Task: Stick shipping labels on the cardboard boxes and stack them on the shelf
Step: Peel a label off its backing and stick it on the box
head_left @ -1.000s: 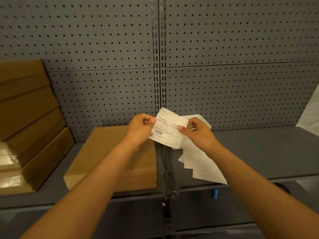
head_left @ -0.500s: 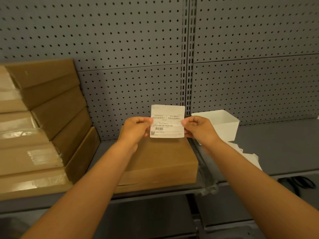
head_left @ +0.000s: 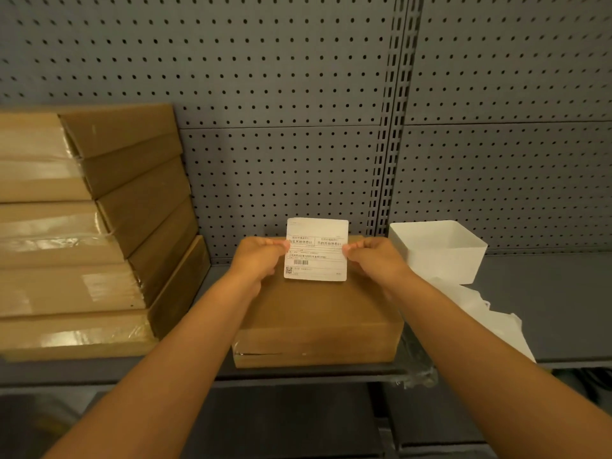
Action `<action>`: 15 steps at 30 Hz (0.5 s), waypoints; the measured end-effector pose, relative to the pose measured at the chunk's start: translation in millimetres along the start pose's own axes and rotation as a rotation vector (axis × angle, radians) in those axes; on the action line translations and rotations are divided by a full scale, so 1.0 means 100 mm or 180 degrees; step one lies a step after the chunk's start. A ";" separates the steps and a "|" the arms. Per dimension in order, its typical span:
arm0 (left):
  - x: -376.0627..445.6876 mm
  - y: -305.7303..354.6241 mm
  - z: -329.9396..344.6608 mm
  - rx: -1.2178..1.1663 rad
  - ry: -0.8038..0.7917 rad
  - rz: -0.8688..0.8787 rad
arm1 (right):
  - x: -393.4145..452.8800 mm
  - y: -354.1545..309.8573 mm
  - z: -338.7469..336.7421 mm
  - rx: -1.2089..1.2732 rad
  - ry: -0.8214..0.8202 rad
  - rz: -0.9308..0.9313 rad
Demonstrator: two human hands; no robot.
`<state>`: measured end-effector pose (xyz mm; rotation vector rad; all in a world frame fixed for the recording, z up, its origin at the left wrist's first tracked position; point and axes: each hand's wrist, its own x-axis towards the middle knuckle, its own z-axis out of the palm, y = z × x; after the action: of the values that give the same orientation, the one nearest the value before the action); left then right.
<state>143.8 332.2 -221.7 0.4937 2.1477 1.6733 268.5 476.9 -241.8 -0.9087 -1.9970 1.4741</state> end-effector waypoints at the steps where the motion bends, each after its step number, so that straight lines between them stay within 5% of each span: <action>1: 0.02 -0.01 -0.01 0.0019 -0.0007 -0.0037 | 0.02 0.01 0.01 -0.0087 0.0003 0.0036; 15: 0.19 -0.23 -0.01 0.0885 0.0028 -0.0188 | 0.12 0.05 0.13 -0.1468 -0.0150 0.0003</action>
<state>126.1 335.3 -245.5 0.4941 2.3904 1.3545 252.4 479.1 -250.7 -1.0602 -2.4230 1.0551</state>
